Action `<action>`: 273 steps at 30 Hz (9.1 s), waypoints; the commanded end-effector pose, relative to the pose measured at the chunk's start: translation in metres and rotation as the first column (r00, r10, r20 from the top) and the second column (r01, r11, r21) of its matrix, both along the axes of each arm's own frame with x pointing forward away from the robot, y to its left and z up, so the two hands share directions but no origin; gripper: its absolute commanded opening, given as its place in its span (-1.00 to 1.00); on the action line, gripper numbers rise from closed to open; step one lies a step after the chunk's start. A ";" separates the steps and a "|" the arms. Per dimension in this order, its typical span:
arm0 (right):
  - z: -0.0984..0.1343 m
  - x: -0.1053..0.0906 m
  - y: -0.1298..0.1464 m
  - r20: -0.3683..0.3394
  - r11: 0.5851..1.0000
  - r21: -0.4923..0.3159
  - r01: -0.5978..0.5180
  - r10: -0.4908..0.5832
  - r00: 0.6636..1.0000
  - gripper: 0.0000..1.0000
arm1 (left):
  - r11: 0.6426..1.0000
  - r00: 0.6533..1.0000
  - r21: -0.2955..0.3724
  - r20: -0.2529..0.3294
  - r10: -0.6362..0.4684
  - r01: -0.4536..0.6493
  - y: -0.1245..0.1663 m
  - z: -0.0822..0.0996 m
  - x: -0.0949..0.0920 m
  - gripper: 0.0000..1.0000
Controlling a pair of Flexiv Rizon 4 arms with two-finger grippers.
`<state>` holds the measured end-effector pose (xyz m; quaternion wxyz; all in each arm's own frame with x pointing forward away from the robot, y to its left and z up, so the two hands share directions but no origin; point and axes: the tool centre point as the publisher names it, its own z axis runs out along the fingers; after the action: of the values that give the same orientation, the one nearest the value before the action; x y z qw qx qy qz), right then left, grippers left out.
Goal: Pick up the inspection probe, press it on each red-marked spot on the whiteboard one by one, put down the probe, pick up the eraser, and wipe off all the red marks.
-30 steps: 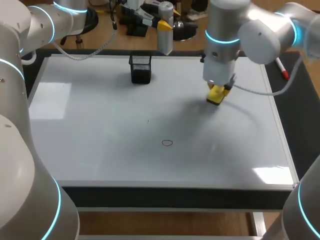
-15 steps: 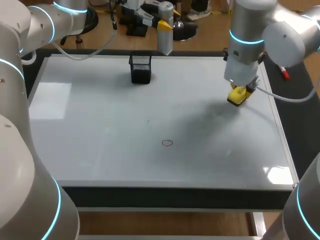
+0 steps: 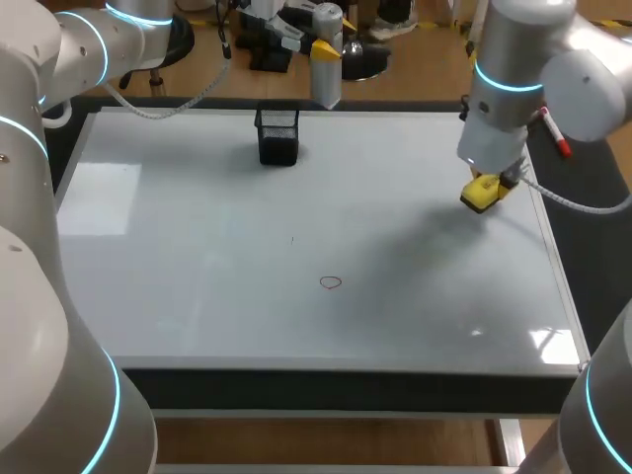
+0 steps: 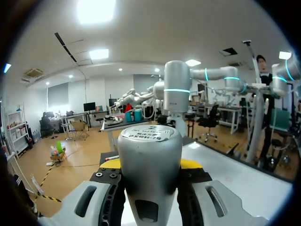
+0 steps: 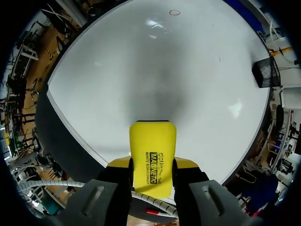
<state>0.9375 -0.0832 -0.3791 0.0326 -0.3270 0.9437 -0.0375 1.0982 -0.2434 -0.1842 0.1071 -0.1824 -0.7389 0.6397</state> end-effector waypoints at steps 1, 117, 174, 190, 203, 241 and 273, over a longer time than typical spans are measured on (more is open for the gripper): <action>0.001 -0.001 -0.002 0.002 1.000 0.000 -0.002 0.002 1.000 -1.00 | 0.990 0.989 0.012 -0.022 -0.143 0.143 0.000 -0.002 0.008 -1.00; 0.001 -0.001 -0.002 0.002 1.000 0.000 -0.002 0.002 1.000 -1.00 | 0.862 0.863 -0.088 -0.034 -0.504 0.500 0.019 -0.070 -0.336 -1.00; 0.001 -0.001 -0.002 0.002 1.000 0.000 -0.002 0.002 1.000 -1.00 | 0.868 0.865 -0.018 -0.067 -0.497 0.497 0.018 -0.106 -0.350 -1.00; 0.001 -0.001 -0.002 0.002 1.000 0.000 -0.002 0.002 1.000 -1.00 | 0.877 0.877 -0.028 -0.034 -0.480 0.479 0.045 -0.080 -0.327 -1.00; 0.001 -0.001 -0.002 0.002 1.000 0.000 -0.002 0.002 1.000 -1.00 | 0.877 0.878 0.022 -0.010 -0.479 0.479 0.100 -0.053 -0.281 -1.00; 0.001 -0.001 -0.002 0.002 1.000 0.000 -0.002 0.002 1.000 -1.00 | 0.934 0.939 0.098 -0.009 -0.344 0.344 0.233 -0.061 -0.216 -1.00; 0.001 -0.001 -0.002 0.002 1.000 0.000 -0.002 0.002 1.000 -1.00 | 0.936 0.940 0.091 -0.013 -0.340 0.340 0.243 -0.061 -0.207 -1.00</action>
<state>0.9359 -0.0848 -0.3785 0.0343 -0.3274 0.9436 -0.0362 0.8899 -0.0008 -0.2457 0.2216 -0.3017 -0.7258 0.5771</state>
